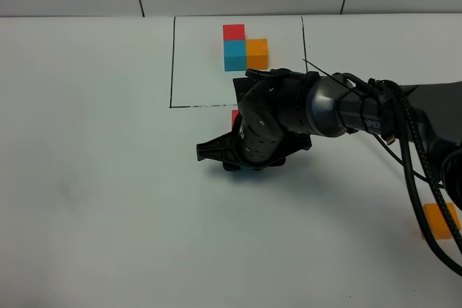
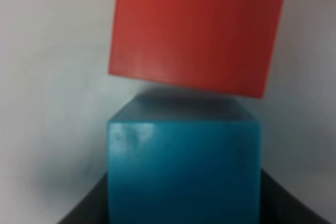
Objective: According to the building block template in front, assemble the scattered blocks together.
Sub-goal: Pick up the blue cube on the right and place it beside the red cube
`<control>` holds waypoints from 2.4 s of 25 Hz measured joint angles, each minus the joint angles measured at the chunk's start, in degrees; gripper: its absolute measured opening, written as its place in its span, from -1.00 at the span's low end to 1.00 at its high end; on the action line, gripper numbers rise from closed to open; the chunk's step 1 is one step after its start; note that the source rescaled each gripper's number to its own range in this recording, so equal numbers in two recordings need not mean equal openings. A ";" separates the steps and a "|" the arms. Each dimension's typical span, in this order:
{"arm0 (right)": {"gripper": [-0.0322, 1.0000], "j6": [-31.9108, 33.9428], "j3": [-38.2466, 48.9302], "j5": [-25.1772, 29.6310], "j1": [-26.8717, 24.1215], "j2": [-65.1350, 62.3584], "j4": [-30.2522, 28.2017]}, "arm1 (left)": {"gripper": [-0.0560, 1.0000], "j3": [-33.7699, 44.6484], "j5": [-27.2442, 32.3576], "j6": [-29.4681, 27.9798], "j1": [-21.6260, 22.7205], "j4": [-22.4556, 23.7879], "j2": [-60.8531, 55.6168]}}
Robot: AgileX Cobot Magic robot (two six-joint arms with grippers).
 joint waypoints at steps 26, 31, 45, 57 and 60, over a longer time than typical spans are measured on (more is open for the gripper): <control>-0.90 1.89 0.06 -1.41 0.00 0.06 -0.53 | 0.39 0.00 0.00 0.06 0.00 0.00 0.00; -0.90 1.96 0.06 -1.41 0.00 0.06 -0.56 | 0.39 0.00 0.00 0.06 0.00 0.00 0.00; -0.90 1.98 0.06 -1.41 0.00 0.06 -0.65 | 0.39 0.00 0.00 0.06 0.00 0.00 0.00; -0.90 1.98 0.06 -1.41 0.00 0.06 -0.77 | 0.39 0.00 0.00 0.06 0.00 0.00 0.00; -0.90 1.98 0.06 -1.41 0.00 0.06 -0.77 | 0.39 0.00 0.00 0.06 0.00 0.00 0.00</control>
